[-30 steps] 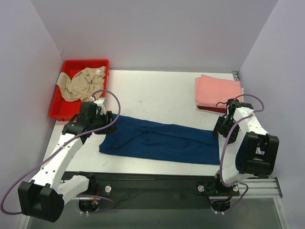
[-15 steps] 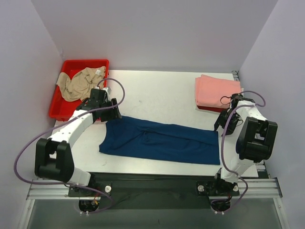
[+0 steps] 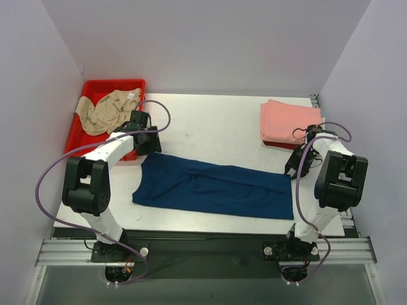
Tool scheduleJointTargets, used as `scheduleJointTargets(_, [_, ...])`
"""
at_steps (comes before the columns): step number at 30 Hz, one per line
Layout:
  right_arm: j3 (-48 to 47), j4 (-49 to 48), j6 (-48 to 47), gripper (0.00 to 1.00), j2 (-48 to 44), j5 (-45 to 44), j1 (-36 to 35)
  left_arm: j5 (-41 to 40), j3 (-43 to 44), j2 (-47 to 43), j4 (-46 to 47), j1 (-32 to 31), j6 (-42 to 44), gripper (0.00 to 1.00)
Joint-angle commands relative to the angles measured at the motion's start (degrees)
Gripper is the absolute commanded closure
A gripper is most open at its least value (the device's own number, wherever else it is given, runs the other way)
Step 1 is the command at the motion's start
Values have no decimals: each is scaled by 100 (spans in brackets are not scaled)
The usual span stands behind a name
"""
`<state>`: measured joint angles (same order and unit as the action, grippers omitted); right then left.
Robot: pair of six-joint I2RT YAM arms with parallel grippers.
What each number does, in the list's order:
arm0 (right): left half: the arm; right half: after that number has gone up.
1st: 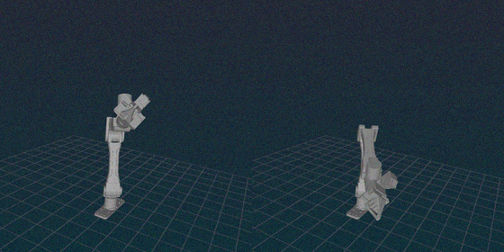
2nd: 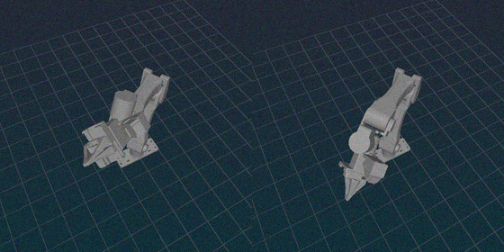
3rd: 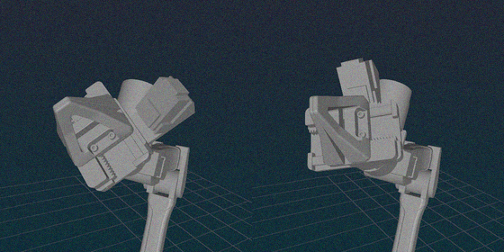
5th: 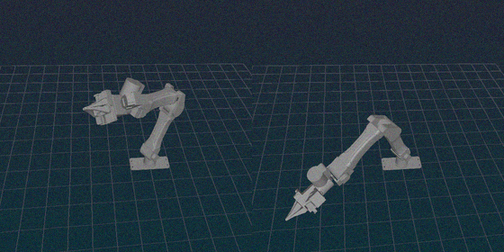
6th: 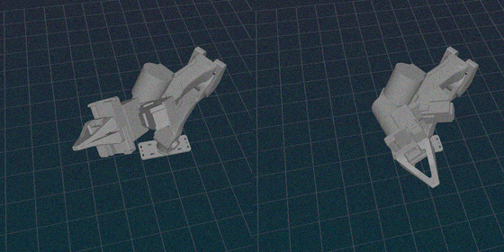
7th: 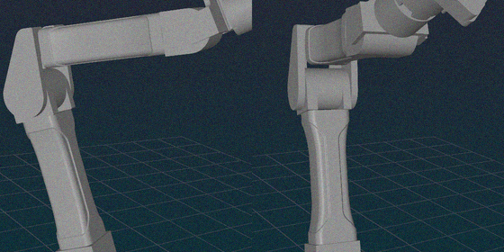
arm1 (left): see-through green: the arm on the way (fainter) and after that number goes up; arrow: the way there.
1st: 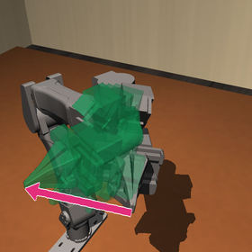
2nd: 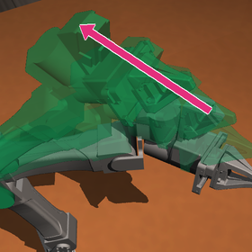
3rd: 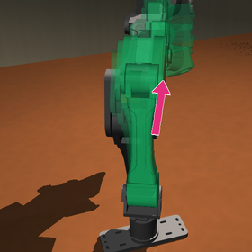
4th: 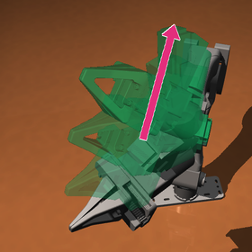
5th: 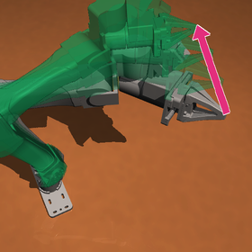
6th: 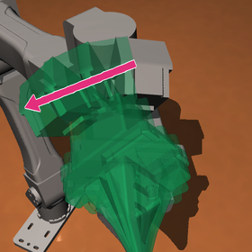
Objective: Fold and stack the t-shirts
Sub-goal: Fold the other side of the tshirt into a rectangle
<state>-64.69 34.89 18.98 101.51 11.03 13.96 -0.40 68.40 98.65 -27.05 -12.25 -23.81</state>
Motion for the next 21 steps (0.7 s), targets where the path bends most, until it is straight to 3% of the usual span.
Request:
scheduleJointTargets(1, [-150,184,79,68,140,31,37,-205,288,171,-116,39,-44,36])
scheduleJointTargets(4, [-123,184,97,74,193,22,37,-197,305,286,-134,39,-36,36])
scheduleJointTargets(8, [-106,184,123,94,255,-83,63,-179,331,435,-99,39,-9,36])
scheduleJointTargets(11, [-106,193,149,100,246,-109,90,-214,384,567,-116,39,61,36])
scheduleJointTargets(21, [-97,193,150,100,202,-206,151,-241,297,761,314,39,131,55])
